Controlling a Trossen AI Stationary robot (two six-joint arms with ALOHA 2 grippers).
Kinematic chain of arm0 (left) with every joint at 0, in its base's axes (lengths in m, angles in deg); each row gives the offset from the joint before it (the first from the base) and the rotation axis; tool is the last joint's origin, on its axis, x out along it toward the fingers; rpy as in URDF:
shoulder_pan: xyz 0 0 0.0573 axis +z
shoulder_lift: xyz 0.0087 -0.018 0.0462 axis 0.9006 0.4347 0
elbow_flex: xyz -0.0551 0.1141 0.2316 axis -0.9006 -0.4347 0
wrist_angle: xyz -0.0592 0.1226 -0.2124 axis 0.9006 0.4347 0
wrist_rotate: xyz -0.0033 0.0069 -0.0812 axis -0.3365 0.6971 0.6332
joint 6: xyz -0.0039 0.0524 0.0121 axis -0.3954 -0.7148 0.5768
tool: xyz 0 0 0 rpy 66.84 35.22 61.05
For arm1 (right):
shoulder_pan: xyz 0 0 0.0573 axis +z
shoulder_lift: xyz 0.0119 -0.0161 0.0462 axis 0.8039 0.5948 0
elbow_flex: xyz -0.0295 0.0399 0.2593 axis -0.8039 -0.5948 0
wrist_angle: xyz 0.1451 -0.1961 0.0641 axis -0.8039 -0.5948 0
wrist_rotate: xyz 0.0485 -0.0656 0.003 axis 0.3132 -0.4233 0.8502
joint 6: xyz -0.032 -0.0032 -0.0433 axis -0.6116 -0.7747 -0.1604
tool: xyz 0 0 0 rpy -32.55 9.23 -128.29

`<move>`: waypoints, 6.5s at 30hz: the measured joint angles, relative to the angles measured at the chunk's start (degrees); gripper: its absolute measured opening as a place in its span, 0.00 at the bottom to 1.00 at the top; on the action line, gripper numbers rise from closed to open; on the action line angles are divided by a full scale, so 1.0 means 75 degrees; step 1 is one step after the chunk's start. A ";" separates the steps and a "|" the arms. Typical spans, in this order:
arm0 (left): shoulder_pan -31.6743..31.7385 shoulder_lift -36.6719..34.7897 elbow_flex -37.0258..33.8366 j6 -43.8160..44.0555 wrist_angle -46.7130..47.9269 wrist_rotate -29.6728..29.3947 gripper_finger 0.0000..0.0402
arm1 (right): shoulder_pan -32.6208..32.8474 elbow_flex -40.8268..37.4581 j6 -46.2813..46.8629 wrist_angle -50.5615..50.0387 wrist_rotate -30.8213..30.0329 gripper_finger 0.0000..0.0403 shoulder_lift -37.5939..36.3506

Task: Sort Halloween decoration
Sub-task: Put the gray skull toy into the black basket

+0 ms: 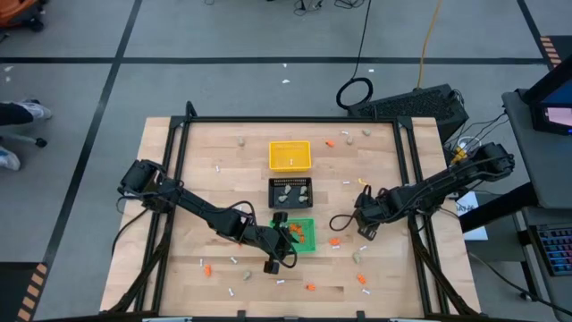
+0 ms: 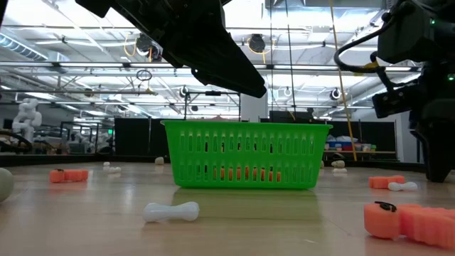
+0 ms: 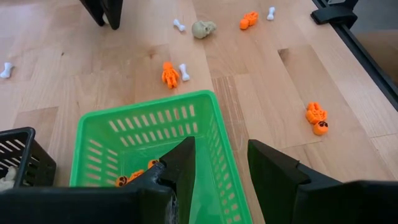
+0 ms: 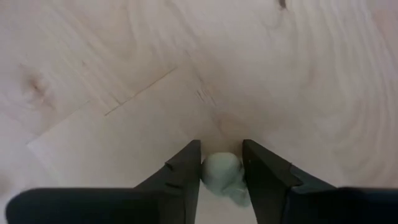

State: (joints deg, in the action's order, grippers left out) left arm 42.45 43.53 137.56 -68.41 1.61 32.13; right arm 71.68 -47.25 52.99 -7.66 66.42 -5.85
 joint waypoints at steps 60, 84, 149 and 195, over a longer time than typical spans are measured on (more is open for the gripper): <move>0.0000 0.0000 0.0000 0.0003 0.0003 0.0000 0.36 | 0.0061 0.0152 -0.3307 -0.0126 0.0423 0.17 0.0000; -0.0018 -0.0206 -0.0003 -0.0047 0.0047 -0.0012 0.36 | 0.1178 0.0107 -0.3948 0.3381 -0.0759 0.14 -0.2102; -0.0320 -0.0994 -0.0003 -0.0973 -0.0012 -0.1148 0.36 | 0.1425 -0.2154 -1.1834 1.5418 -0.1439 0.15 0.1454; -0.0364 -0.0991 0.0000 -0.0979 0.0063 -0.1145 0.36 | 0.1422 -0.2087 -1.0195 1.5097 -0.1860 0.15 0.1454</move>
State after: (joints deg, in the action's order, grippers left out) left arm 39.72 36.10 137.56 -75.75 2.08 23.54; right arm 82.34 -62.91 -23.48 105.56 52.47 5.06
